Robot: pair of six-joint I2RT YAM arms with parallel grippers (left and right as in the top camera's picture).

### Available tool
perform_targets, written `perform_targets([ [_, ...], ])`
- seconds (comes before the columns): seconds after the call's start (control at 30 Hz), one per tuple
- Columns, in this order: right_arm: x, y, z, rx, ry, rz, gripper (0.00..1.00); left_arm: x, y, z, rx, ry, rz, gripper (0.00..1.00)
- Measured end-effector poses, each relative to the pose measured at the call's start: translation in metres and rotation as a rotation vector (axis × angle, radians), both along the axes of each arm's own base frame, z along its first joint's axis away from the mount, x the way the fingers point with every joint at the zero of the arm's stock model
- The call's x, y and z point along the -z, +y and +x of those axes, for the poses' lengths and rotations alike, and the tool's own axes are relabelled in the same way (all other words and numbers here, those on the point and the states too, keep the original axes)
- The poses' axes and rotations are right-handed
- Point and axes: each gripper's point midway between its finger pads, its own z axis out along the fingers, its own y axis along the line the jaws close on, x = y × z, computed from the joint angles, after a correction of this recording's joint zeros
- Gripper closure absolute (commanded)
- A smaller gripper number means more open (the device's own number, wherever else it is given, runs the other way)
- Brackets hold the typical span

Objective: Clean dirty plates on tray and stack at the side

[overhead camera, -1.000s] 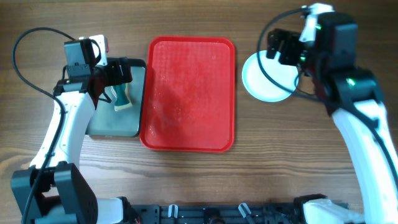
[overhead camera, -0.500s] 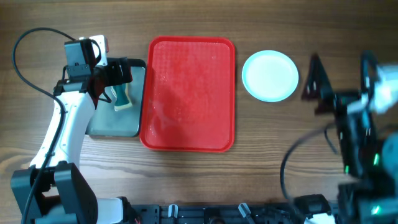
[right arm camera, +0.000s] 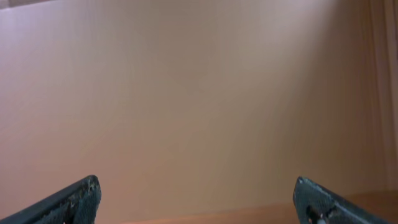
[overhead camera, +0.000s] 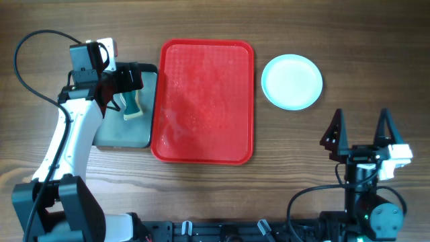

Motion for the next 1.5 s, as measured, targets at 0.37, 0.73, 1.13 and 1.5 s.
perform_targets([
  [0.37,0.058,0.007,0.011,-0.034,0.096,-0.033,0.0,0.0,0.0,0.0,0.0,0.0,0.0,0.0],
  [0.73,0.14,0.013,0.023,-0.054,0.392,-0.148,0.0,0.0,0.0,0.0,0.0,0.0,0.0,0.0],
  [1.13,0.14,0.016,0.022,-0.056,0.387,-0.211,0.0,0.0,0.0,0.0,0.0,0.0,0.0,0.0],
  [1.5,0.14,0.016,0.022,-0.056,0.387,-0.21,0.0,0.0,0.0,0.0,0.0,0.0,0.0,0.0],
])
